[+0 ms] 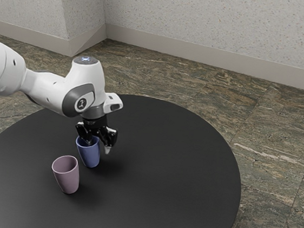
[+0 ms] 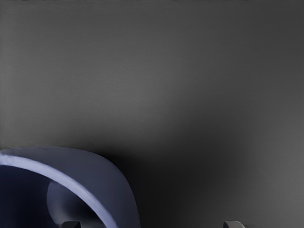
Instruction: Place the left cup onto the right cup
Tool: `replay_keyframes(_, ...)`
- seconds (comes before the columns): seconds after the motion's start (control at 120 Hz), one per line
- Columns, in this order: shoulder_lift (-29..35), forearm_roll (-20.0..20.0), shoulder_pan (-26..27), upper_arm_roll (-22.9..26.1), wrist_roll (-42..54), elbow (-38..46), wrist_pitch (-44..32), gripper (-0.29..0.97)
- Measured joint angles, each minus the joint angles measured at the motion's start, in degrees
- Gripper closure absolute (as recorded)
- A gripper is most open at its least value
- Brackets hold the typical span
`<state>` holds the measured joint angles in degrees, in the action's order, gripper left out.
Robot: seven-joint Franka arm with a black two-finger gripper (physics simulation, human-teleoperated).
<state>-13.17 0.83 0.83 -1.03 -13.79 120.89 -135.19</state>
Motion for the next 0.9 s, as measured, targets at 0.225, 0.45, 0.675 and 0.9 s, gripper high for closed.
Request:
replay_keyframes(0.225, 0.19, 0.03, -0.01, -0.33, 0.15, 0.04, -0.02, 0.47)
replay_keyframes(0.45, 0.12, 0.04, -0.02, -0.75, 0.25, 0.07, 0.02, 0.58)
replay_keyframes(0.675, 0.12, 0.04, -0.04, -0.81, 0.32, 0.07, 0.09, 0.71)
replay_keyframes(0.9, 0.12, 0.22, -0.03, -0.82, 0.23, 0.07, 0.1, 0.76)
